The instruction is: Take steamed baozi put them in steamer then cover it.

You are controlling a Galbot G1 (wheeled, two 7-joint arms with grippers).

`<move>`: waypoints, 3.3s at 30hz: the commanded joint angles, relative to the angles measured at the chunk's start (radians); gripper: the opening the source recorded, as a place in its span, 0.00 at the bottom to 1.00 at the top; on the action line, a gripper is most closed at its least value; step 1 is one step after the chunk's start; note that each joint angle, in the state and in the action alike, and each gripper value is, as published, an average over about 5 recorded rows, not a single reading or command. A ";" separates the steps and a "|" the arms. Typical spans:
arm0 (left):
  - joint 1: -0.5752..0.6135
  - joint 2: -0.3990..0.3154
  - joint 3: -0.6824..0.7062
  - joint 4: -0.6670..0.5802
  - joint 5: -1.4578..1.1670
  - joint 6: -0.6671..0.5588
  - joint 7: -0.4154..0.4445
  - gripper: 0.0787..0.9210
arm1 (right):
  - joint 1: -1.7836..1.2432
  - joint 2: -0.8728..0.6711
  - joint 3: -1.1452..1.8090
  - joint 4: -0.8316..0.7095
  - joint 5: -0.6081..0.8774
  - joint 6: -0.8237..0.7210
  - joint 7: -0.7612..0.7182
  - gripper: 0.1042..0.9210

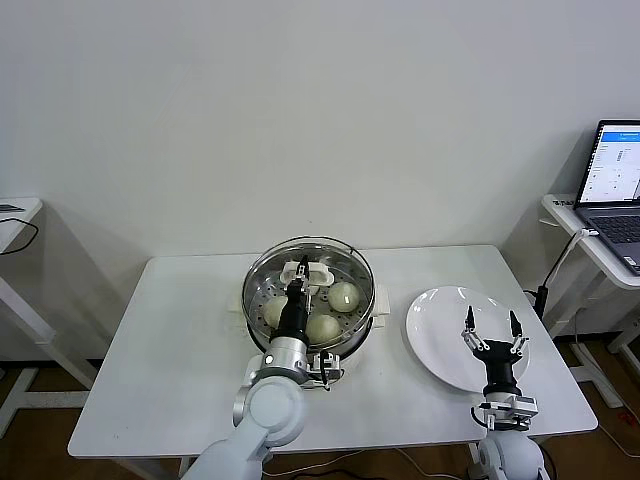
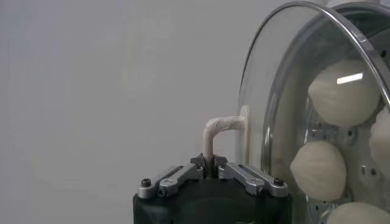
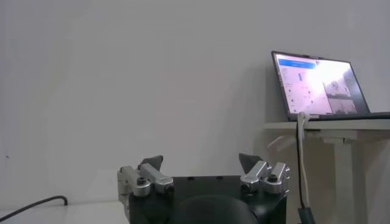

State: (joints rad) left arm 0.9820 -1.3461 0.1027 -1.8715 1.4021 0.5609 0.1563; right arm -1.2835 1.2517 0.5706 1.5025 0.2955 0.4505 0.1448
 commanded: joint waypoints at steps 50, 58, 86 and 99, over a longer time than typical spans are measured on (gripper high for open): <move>-0.006 -0.057 -0.010 0.077 0.088 0.002 0.072 0.13 | 0.009 0.005 -0.001 -0.014 -0.003 0.003 0.000 0.88; -0.002 -0.060 -0.015 0.062 0.086 -0.001 0.069 0.24 | 0.006 0.007 -0.003 -0.015 -0.006 0.004 -0.001 0.88; 0.134 0.097 -0.076 -0.259 -0.132 -0.036 -0.012 0.88 | 0.014 0.020 -0.017 -0.004 -0.033 0.002 0.008 0.88; 0.200 0.137 -0.652 -0.322 -1.114 -0.281 -0.147 0.88 | 0.009 -0.028 -0.063 0.061 -0.038 -0.120 0.082 0.88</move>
State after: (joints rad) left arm 1.1333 -1.2252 -0.1141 -2.1583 1.0721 0.4757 0.1218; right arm -1.2708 1.2484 0.5354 1.5182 0.2476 0.4111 0.1921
